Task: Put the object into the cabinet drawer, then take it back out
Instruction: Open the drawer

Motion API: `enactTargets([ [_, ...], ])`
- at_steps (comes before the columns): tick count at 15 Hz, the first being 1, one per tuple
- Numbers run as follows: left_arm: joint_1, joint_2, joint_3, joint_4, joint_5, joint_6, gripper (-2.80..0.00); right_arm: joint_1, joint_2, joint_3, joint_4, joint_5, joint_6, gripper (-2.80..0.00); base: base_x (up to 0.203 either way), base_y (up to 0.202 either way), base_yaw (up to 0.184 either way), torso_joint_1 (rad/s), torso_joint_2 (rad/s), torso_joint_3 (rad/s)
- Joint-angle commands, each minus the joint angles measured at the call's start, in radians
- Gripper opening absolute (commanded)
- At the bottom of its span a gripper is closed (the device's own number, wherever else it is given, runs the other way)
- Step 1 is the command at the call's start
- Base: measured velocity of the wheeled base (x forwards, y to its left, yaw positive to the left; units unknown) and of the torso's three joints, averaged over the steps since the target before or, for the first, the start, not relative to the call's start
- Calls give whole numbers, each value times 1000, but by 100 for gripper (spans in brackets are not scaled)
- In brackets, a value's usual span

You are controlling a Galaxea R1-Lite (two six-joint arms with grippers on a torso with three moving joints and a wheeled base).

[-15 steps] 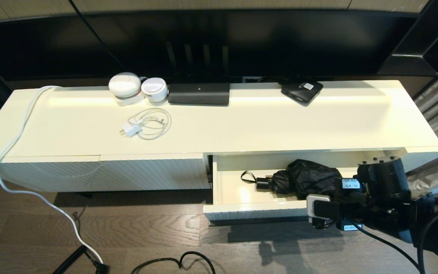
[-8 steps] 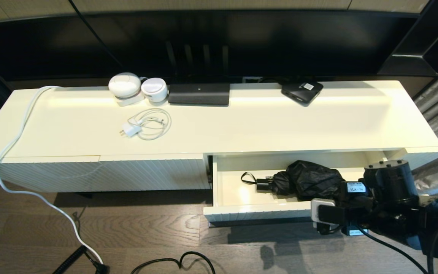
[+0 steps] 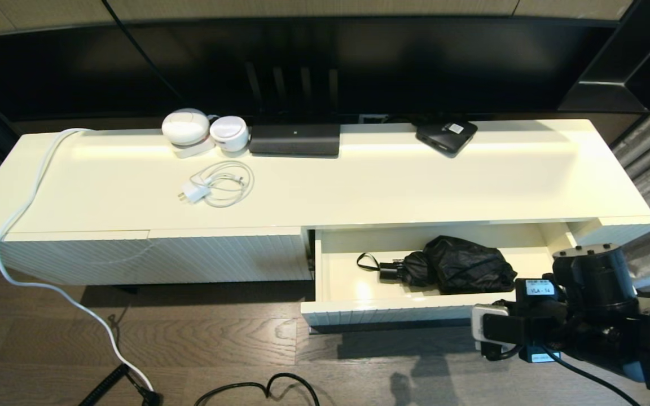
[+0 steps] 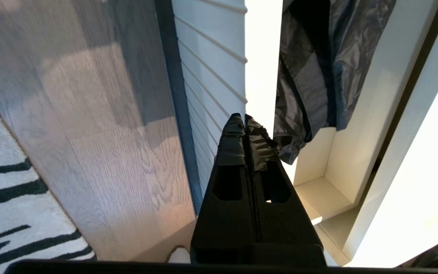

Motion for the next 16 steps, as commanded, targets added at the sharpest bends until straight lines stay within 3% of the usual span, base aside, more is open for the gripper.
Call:
enactTargets([
  [1, 1, 1, 0, 1, 0, -1, -280, 1, -50, -12, -9, -3, -7, -280, 0, 0, 0, 0, 0, 0],
  [7, 1, 1, 0, -1, 0, -1, -280, 0, -369, -26, 196, -21, -7, -280, 0, 0, 0, 0, 0, 0],
  [9, 1, 1, 0, 0, 0, -1, -280, 0, -431, -85, 339, -29, -7, -280, 0, 0, 0, 0, 0, 0],
  [13, 0, 1, 0, -1, 0, -1, -280, 0, -409, -234, 505, -37, -7, -280, 0, 0, 0, 0, 0, 0],
  [16, 1, 1, 0, 0, 0, -1, -280, 9, -319, -296, 535, -42, 20, -280, 0, 0, 0, 0, 0, 0],
])
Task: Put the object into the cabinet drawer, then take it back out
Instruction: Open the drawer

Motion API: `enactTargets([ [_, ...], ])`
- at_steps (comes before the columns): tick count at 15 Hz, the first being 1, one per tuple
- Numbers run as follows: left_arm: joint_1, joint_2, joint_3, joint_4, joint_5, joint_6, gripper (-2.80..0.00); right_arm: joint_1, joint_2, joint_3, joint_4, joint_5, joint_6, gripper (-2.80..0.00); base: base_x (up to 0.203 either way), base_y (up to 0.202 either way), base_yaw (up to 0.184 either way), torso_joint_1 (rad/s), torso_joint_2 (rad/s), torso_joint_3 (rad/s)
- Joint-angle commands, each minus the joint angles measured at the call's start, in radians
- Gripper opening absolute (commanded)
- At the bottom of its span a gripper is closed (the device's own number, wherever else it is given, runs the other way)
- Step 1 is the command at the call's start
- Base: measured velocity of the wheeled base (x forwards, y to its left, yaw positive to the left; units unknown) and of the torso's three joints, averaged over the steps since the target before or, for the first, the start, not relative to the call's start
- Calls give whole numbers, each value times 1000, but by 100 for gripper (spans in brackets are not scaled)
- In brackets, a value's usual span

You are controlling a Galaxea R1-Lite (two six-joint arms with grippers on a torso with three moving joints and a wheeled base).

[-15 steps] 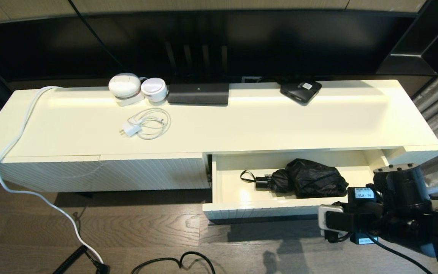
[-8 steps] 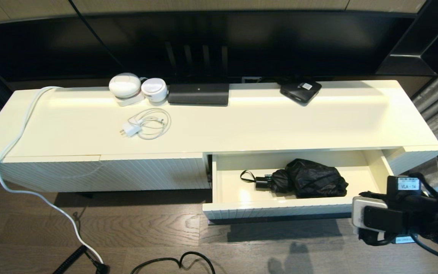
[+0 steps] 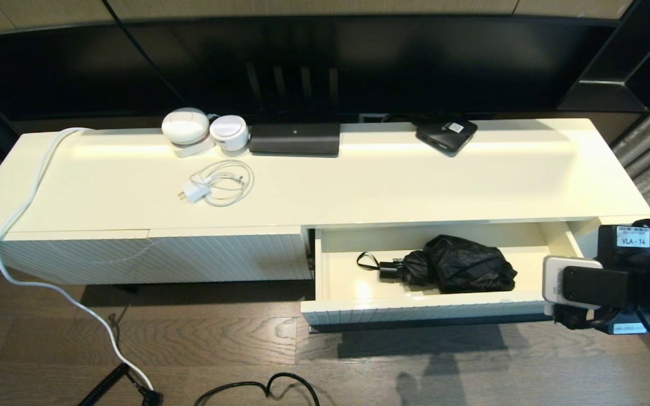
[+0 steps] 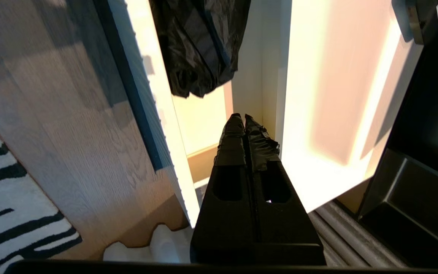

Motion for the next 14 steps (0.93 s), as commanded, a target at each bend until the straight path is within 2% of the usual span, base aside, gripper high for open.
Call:
enactTargets([
  [1, 1, 1, 0, 0, 0, -1, -280, 20, 89, -39, 2, -4, 3, -280, 0, 0, 0, 0, 0, 0],
  [3, 0, 1, 0, -1, 0, -1, -280, 64, 171, -97, 3, -16, 18, -280, 0, 0, 0, 0, 0, 0],
  [6, 1, 1, 0, 0, 0, -1, -280, 85, 288, -176, 0, -26, 25, -280, 0, 0, 0, 0, 0, 0],
  [9, 1, 1, 0, -1, 0, -1, -280, 85, 312, -195, -19, -34, 43, -280, 0, 0, 0, 0, 0, 0],
  [12, 1, 1, 0, -1, 0, -1, -280, 70, 469, -227, -71, -56, 83, -280, 0, 0, 0, 0, 0, 0],
  [14, 0, 1, 0, 0, 0, -1, -280, 54, 507, -235, -82, -66, 93, -280, 0, 0, 0, 0, 0, 0],
])
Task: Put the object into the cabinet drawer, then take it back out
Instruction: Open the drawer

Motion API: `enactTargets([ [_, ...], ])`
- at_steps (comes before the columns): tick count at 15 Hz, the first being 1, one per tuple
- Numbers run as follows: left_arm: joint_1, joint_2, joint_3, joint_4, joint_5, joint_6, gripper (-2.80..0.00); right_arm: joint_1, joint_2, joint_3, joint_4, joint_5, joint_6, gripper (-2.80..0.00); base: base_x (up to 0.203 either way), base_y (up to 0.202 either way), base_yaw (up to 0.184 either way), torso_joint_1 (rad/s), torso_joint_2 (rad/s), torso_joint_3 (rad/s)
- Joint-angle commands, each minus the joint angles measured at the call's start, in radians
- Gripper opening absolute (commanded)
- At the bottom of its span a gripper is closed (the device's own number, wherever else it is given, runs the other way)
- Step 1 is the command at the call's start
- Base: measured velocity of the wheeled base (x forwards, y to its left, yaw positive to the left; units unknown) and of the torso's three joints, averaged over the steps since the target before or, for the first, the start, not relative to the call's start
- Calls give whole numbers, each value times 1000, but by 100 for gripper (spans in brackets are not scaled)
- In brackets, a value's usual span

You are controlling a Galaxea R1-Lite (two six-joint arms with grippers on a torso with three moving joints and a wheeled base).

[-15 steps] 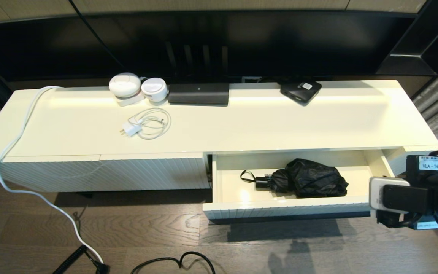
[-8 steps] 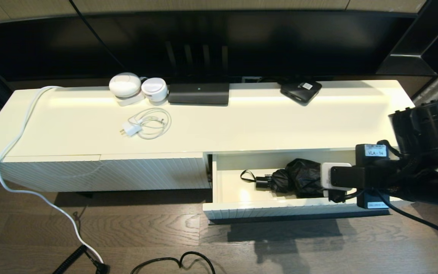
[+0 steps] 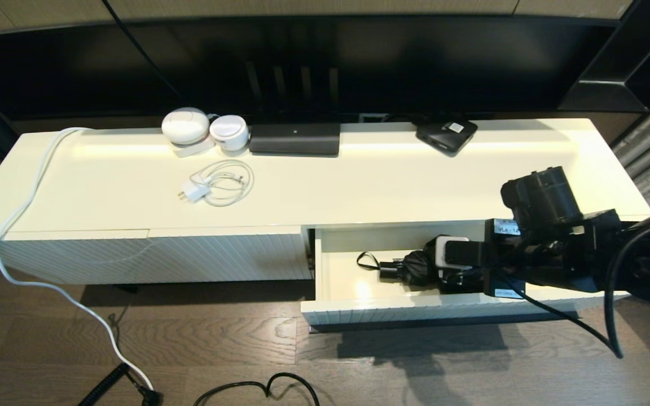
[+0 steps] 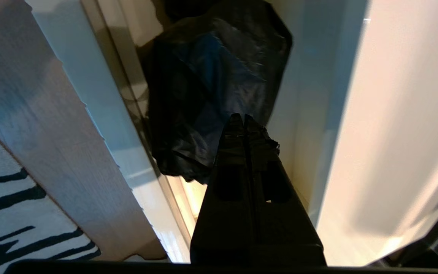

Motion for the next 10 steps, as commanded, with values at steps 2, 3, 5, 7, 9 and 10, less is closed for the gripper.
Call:
enactTargets([
  [2, 1, 1, 0, -1, 0, -1, -280, -9, 77, -4, -2, -4, -6, -280, 0, 0, 0, 0, 0, 0],
  [3, 1, 1, 0, -1, 0, -1, -280, -9, 92, -8, -4, -4, -5, -280, 0, 0, 0, 0, 0, 0],
  [5, 0, 1, 0, -1, 0, -1, -280, -9, 106, -14, -4, -4, 2, -280, 0, 0, 0, 0, 0, 0],
  [7, 1, 1, 0, -1, 0, -1, -280, -9, 118, -12, -4, -4, 11, -280, 0, 0, 0, 0, 0, 0],
  [9, 0, 1, 0, -1, 0, -1, -280, -9, 125, -15, -4, -4, 12, -280, 0, 0, 0, 0, 0, 0],
  [10, 0, 1, 0, 0, 0, -1, -280, -9, 125, -17, -4, -4, 11, -280, 0, 0, 0, 0, 0, 0],
])
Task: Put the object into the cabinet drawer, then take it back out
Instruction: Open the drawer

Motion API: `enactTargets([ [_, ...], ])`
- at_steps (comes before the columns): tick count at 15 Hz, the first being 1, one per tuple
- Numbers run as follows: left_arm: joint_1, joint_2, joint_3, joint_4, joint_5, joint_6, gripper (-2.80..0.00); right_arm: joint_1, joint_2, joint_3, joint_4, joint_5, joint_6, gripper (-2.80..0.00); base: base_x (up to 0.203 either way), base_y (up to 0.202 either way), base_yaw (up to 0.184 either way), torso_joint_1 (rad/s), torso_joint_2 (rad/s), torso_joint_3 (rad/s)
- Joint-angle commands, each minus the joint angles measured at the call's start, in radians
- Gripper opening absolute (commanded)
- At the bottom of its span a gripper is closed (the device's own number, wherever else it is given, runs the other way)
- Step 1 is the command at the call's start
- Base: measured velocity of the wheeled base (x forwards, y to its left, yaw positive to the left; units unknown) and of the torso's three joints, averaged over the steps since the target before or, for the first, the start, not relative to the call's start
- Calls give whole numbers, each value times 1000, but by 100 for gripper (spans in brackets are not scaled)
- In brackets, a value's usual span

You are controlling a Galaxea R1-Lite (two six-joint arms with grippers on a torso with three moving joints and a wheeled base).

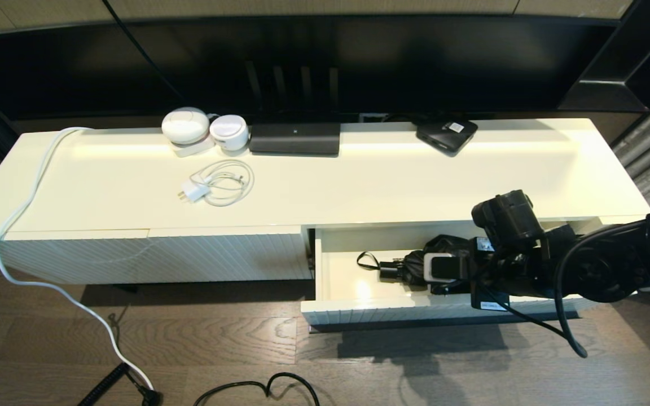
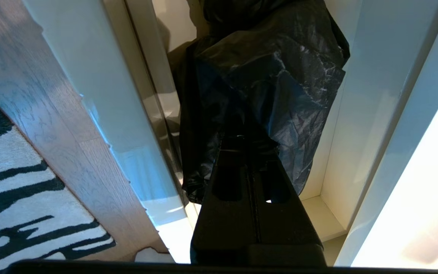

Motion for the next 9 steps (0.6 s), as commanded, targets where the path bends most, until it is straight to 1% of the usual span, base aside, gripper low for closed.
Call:
enactTargets([
  [1, 0, 1, 0, -1, 0, -1, -280, 0, 7, -4, 1, -1, -7, -280, 0, 0, 0, 0, 0, 0],
  [5, 0, 1, 0, -1, 0, -1, -280, -2, 6, 6, 7, -1, -6, -280, 0, 0, 0, 0, 0, 0],
  [9, 1, 1, 0, 0, 0, -1, -280, -2, -4, 7, 58, -2, -8, -280, 0, 0, 0, 0, 0, 0],
])
